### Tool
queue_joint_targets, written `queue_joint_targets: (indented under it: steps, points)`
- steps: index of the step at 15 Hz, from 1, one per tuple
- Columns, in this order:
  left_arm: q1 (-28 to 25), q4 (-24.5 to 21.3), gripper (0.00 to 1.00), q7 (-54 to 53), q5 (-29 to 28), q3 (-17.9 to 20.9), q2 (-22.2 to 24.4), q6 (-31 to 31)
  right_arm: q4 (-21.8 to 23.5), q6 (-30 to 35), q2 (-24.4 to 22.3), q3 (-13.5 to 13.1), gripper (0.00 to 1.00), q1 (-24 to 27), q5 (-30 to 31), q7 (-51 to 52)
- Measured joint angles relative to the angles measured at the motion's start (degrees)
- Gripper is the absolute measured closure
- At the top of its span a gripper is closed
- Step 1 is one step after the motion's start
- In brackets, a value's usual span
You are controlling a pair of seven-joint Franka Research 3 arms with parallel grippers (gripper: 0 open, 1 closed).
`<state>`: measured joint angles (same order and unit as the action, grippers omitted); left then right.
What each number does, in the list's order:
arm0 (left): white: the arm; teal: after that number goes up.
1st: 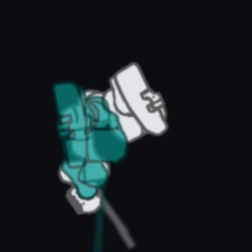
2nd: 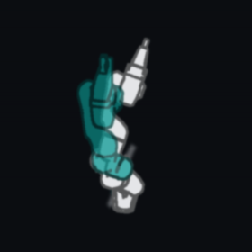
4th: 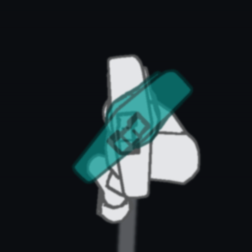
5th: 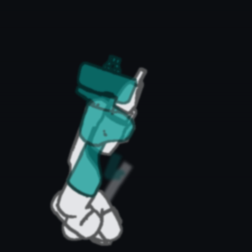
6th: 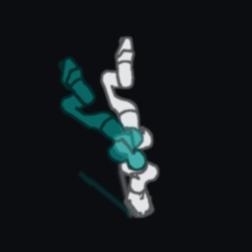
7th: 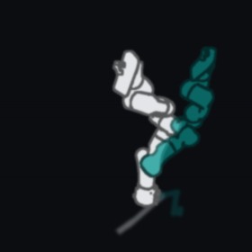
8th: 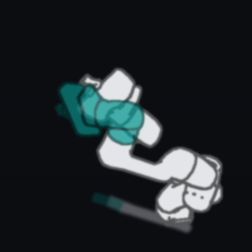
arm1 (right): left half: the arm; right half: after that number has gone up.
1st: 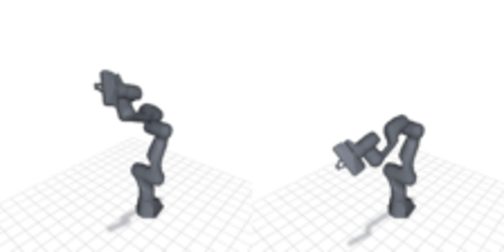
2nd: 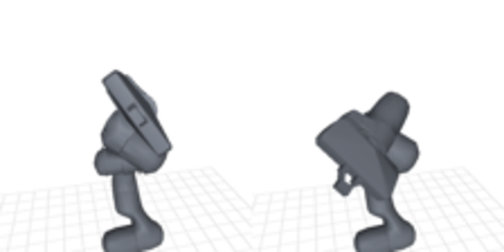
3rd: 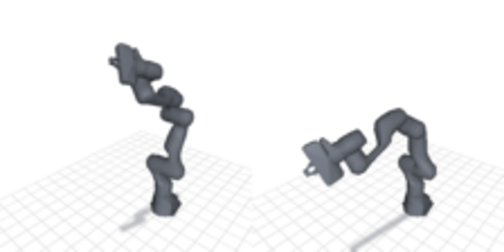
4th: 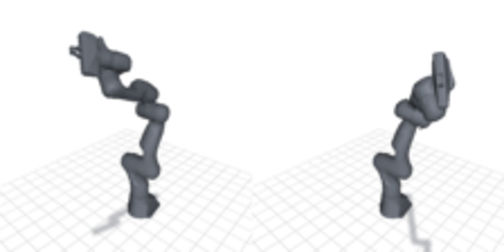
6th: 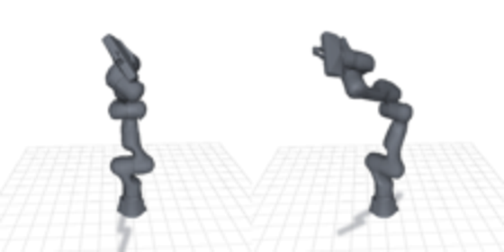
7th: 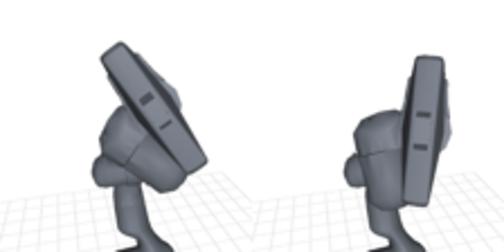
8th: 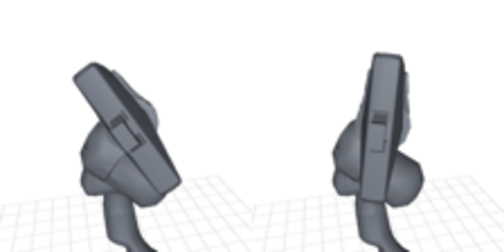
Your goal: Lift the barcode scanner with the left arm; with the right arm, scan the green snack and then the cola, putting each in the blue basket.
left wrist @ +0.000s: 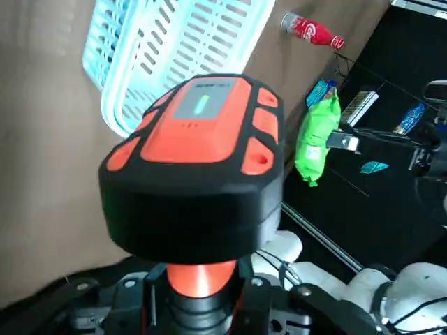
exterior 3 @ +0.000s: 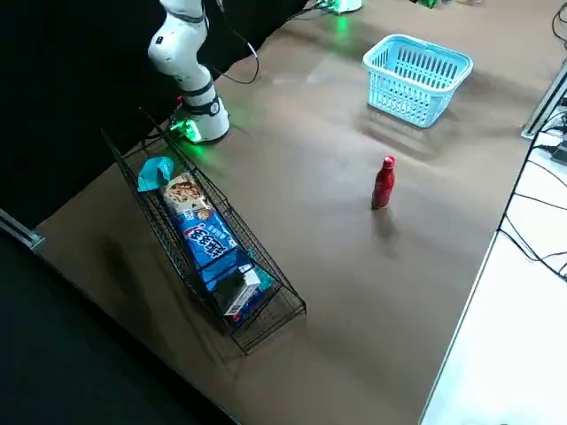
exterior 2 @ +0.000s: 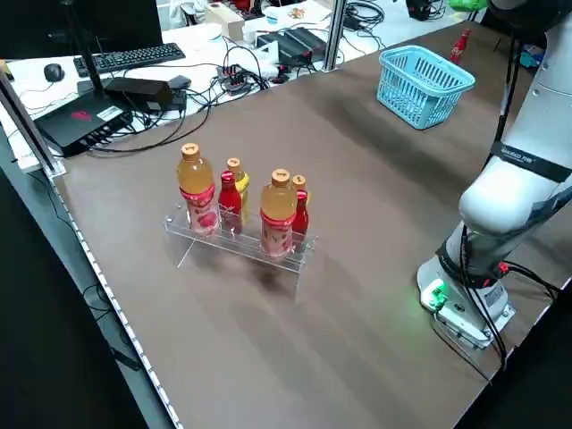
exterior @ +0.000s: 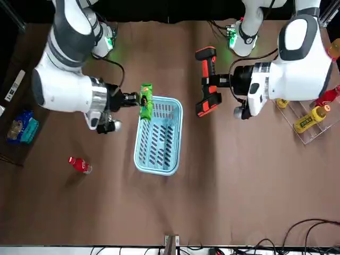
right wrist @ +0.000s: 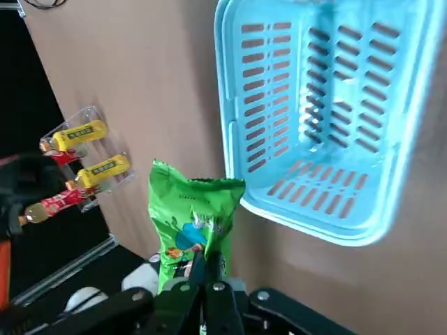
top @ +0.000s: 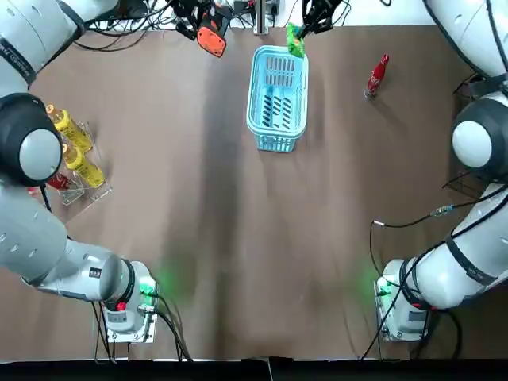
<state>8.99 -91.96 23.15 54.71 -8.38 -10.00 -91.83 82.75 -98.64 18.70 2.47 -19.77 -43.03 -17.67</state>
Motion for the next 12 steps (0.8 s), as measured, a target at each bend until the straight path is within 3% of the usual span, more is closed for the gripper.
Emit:
queue_joint_targets:
  steps: [5,12]
  points:
    - [0.47,-0.04,0.65,5.5,3.69,-1.45,-1.23,0.01,0.03,-8.57,4.42,0.01,0.99,-4.59,-2.88,-3.66]
    - [4.31,-0.05,0.65,8.39,4.35,-1.52,-2.71,-1.97,-0.32,-9.33,4.78,0.0,0.99,-6.62,-2.95,-4.73]
